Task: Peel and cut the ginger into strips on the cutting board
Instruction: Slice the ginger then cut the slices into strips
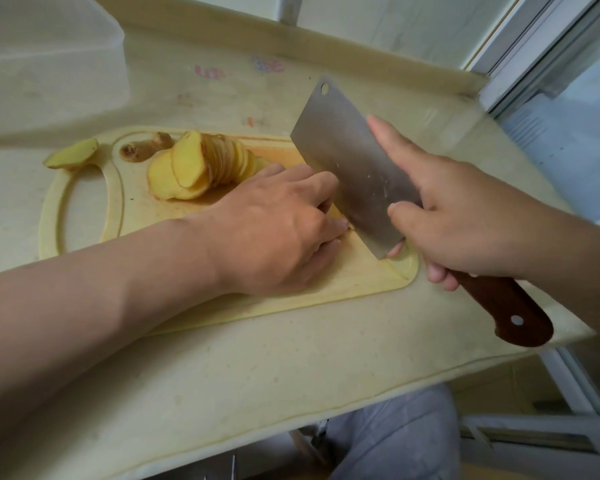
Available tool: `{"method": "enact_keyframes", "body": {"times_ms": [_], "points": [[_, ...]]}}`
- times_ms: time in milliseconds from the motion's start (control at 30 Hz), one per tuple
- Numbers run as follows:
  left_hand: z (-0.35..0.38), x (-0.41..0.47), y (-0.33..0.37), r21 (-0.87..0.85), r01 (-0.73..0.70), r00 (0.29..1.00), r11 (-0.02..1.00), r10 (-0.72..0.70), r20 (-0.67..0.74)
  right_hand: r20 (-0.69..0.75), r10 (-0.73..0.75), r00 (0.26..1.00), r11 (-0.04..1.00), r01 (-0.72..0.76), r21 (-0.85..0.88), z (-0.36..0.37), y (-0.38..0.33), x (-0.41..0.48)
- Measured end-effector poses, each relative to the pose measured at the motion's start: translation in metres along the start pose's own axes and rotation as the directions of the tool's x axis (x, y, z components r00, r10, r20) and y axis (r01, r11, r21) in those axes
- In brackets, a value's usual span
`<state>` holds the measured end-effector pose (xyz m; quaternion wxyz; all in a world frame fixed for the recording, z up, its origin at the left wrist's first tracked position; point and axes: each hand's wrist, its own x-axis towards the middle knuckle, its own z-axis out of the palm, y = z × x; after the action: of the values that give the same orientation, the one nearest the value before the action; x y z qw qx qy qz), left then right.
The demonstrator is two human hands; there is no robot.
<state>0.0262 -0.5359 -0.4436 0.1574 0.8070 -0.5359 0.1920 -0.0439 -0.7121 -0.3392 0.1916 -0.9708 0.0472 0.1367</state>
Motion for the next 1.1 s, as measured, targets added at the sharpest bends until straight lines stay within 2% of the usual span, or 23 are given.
{"method": "enact_keyframes", "body": {"times_ms": [200, 533, 767, 933, 1100], "points": [[-0.001, 0.001, 0.000, -0.004, -0.002, 1.000, 1.000, 0.002, 0.008, -0.049, -0.002, 0.999, 0.999, 0.004, 0.046, 0.002, -0.002, 0.013], [-0.002, 0.000, 0.002, 0.003, 0.014, 1.000, 1.000, -0.014, 0.014, -0.040, -0.021, 0.999, 1.000, 0.020, -0.008, 0.002, -0.016, 0.027], [-0.005, 0.001, 0.004, 0.047, 0.048, 0.997, 0.998, -0.050, 0.053, 0.004, 0.013, 1.000, 1.000, -0.013, 0.002, -0.001, -0.007, -0.002], [-0.005, 0.001, 0.005, 0.007, 0.027, 0.998, 1.000, -0.028, 0.051, -0.106, 0.012, 0.994, 0.992, 0.002, 0.124, 0.003, -0.002, 0.020], [-0.006, 0.001, 0.004, -0.042, 0.062, 0.996, 0.997, -0.059, 0.071, -0.187, 0.052, 0.981, 0.915, 0.028, 0.401, -0.017, 0.024, 0.012]]}}
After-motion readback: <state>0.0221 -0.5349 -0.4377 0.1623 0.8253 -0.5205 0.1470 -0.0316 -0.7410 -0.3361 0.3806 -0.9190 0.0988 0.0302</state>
